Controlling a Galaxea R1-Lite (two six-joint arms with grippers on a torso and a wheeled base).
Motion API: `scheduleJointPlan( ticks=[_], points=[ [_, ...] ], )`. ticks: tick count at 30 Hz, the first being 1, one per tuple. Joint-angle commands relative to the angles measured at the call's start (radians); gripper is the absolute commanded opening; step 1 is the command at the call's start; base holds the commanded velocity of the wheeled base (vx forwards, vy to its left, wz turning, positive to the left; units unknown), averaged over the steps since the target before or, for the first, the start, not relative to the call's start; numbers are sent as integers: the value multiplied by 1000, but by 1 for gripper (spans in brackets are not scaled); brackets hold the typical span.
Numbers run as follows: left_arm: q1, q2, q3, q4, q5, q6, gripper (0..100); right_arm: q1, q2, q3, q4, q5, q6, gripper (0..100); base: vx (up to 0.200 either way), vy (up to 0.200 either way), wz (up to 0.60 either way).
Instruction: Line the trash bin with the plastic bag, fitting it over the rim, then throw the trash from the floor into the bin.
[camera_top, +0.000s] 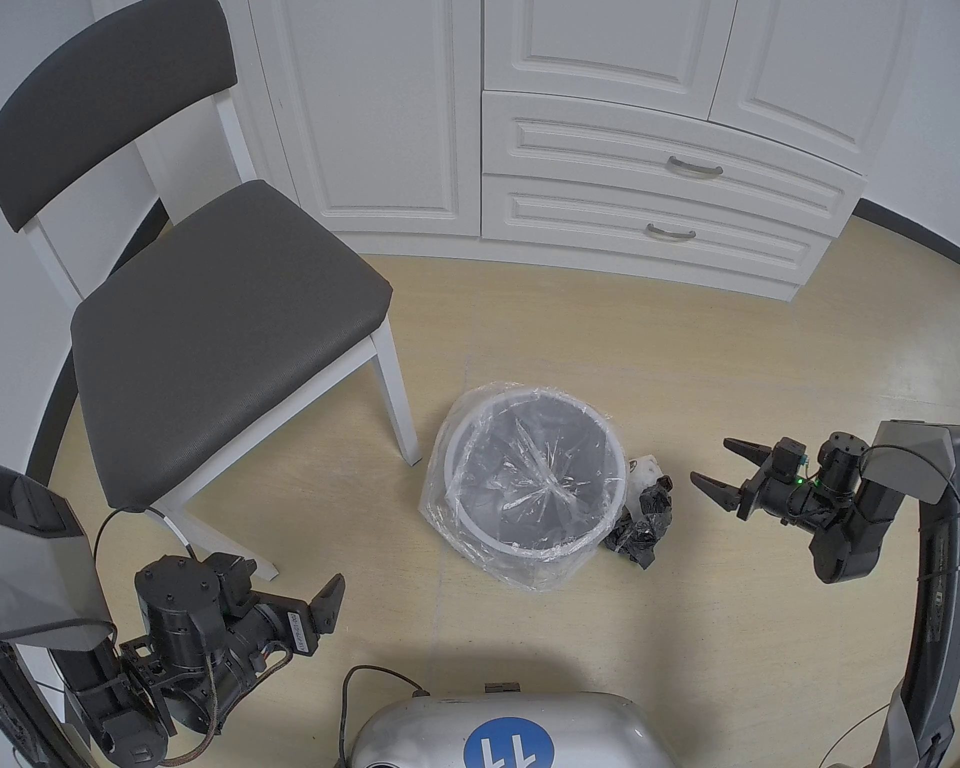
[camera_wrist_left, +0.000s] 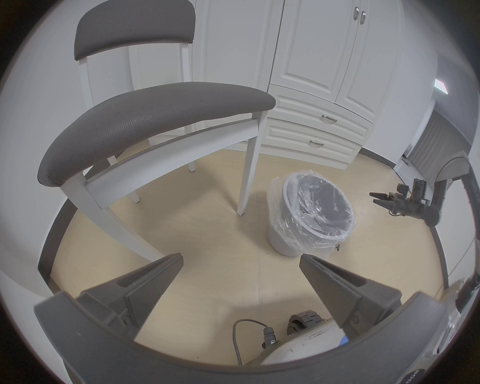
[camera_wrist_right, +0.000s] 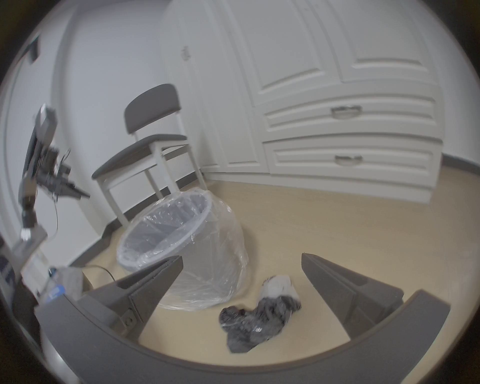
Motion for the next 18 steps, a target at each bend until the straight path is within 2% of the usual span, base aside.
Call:
scheduleJointPlan(
  ticks=[1,4,7,9,11,12,13,15,16,17,18],
  points=[
    [-48,1,17,-2,31,-5,100,-37,-142,154,-19,-10,83,100,0,0,0],
    [-51,-6,17,-2,33,-10,100,-37,-183,225,-19,-25,104,100,0,0,0],
    [-72,-4,17,-2,34,-39,100,-19,-202,229,-19,-166,132,100,0,0,0],
    [-82,-7,17,-2,37,-45,100,-3,-202,220,-19,-237,132,100,-200,0,0],
    [-89,-18,17,-3,60,-48,100,15,-205,175,47,-329,132,100,-200,0,0],
    [-91,-19,17,-2,62,-48,100,17,-205,172,53,-335,132,100,-200,0,0],
    [-98,-41,17,-2,68,-49,100,44,-206,126,136,-441,130,100,-200,0,0],
    [-103,-68,17,-2,71,-48,100,81,-197,67,228,-594,127,100,-200,0,0],
    [-103,-70,17,-2,70,-48,100,84,-197,60,236,-608,127,100,-200,0,0],
    [-109,-101,17,-2,68,-48,100,123,-183,4,323,-755,118,100,0,0,0],
    [-117,-113,17,-3,66,-48,100,141,-179,-27,374,-818,115,100,0,0,0]
  ],
)
